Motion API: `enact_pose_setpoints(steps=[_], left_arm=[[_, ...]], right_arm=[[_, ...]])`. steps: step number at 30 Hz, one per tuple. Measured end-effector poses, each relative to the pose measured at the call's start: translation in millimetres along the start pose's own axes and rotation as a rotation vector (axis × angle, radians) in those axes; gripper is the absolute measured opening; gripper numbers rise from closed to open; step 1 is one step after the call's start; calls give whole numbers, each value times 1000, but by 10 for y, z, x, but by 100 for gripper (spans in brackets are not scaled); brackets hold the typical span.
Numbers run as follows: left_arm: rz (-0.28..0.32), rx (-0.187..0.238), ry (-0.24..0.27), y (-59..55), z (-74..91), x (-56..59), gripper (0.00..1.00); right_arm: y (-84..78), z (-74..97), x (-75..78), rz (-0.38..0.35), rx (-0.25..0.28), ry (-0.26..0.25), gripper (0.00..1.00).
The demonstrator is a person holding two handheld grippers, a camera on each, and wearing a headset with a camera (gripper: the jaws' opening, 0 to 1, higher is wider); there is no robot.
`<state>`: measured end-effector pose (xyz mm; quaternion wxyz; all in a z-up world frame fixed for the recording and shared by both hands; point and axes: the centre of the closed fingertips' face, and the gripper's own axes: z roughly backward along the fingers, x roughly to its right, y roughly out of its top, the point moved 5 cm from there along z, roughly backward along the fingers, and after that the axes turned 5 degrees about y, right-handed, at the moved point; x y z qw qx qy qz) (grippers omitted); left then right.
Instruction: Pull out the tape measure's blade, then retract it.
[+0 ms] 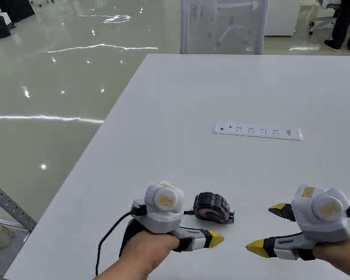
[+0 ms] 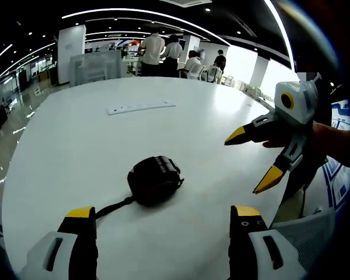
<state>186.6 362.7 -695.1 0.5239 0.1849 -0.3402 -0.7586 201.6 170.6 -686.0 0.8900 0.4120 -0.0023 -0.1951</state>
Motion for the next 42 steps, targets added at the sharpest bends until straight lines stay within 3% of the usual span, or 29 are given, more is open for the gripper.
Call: enact_pose_setpoints(steps=[14, 29, 42], left_arm=[[-31, -4, -10, -126, 288, -36, 95], [-49, 18, -22, -104, 559, -50, 97], [-63, 30, -12, -131, 835, -155, 99]], right_arm=[[-8, 438, -168, -52, 50, -44, 73], [-118, 831, -327, -99, 63, -96, 77], [-155, 1201, -491, -138, 74, -144, 81]])
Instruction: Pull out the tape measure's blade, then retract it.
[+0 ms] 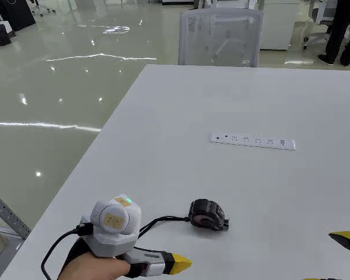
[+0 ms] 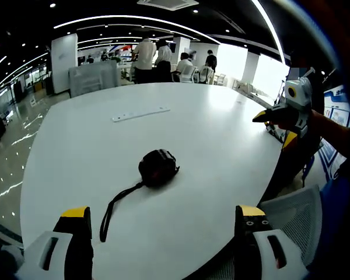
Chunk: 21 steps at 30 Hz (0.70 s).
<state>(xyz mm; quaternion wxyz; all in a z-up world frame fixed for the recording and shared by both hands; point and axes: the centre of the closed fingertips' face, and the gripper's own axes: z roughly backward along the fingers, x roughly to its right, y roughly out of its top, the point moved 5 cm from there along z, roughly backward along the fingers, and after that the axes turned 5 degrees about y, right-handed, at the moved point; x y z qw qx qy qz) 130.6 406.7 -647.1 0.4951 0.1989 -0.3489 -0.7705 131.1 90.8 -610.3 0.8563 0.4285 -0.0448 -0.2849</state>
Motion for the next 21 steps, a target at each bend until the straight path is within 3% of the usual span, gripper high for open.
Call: enact_pose_setpoints(steps=[21], left_arm=[[-28, 6, -2, -40, 403, -99, 100]], right_arm=[[-91, 460, -58, -29, -5, -59, 84]])
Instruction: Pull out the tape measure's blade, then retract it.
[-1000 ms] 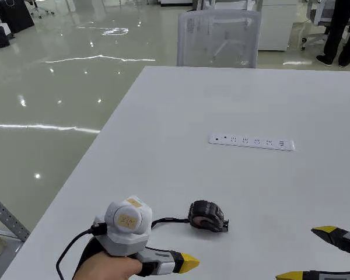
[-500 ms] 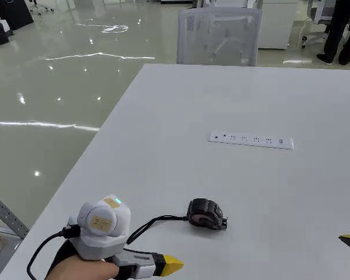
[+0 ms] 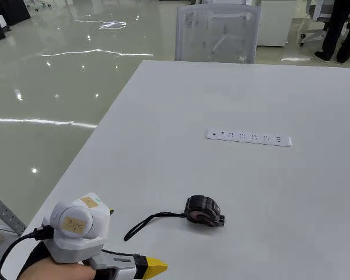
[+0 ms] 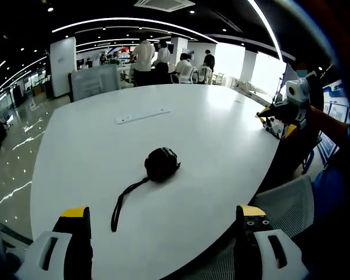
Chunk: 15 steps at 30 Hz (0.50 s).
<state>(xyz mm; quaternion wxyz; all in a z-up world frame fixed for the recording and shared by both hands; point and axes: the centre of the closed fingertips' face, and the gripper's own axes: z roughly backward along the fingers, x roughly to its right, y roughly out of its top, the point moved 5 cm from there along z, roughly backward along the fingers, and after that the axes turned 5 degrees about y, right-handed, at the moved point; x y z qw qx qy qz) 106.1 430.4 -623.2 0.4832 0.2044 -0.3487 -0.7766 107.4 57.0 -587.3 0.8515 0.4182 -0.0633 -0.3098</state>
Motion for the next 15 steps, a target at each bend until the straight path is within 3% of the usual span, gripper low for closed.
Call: enact_pose_setpoints(steps=[15], left_arm=[[-15, 4, 11, -3, 166, -63, 100]], right_arm=[[-38, 204, -40, -23, 2, -30, 85]])
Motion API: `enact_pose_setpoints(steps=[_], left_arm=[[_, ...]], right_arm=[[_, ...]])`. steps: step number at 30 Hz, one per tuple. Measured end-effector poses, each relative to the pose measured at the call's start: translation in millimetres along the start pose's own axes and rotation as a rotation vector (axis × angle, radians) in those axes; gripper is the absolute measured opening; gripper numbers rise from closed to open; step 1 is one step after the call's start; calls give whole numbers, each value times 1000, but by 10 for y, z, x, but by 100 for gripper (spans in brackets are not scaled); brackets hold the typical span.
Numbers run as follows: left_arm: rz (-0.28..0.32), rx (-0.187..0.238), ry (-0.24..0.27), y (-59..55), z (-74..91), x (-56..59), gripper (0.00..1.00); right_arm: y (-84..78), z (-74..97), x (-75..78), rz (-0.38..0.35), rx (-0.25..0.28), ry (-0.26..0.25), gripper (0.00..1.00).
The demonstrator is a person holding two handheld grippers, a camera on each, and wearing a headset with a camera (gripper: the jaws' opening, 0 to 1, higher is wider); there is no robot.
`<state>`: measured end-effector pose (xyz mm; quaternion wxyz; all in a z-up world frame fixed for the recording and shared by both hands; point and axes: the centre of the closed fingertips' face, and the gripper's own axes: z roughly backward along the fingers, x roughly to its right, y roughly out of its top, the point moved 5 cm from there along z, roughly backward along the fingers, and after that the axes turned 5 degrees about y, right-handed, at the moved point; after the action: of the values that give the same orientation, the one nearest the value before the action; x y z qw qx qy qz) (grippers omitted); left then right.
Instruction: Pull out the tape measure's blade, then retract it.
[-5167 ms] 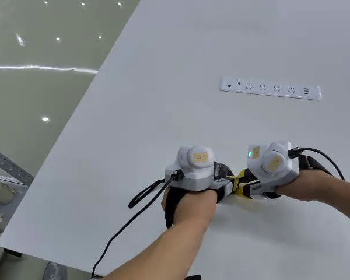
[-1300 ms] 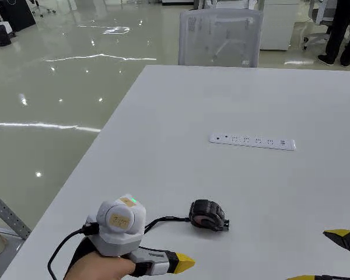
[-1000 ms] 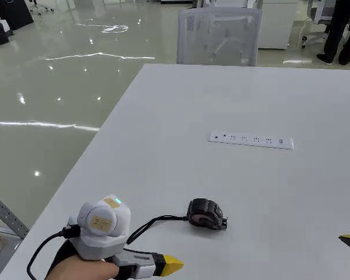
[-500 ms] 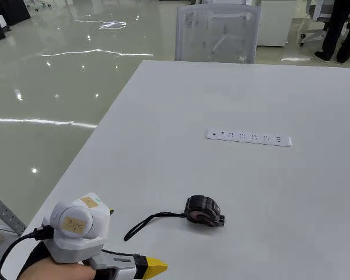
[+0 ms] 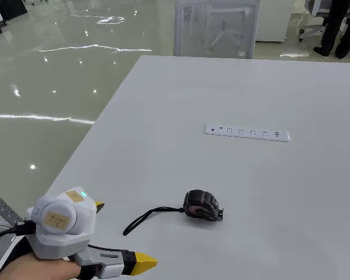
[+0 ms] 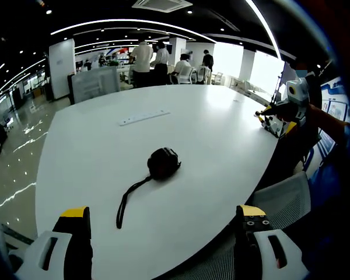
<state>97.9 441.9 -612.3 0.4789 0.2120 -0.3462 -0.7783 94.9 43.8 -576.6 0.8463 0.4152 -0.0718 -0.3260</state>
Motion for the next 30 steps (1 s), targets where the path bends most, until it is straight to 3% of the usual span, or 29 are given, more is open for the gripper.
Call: enact_pose_setpoints(steps=[30], left_arm=[[-12, 8, -5, 41, 49, -20, 100]], right_arm=[[30, 61, 53, -5, 7, -14, 85]])
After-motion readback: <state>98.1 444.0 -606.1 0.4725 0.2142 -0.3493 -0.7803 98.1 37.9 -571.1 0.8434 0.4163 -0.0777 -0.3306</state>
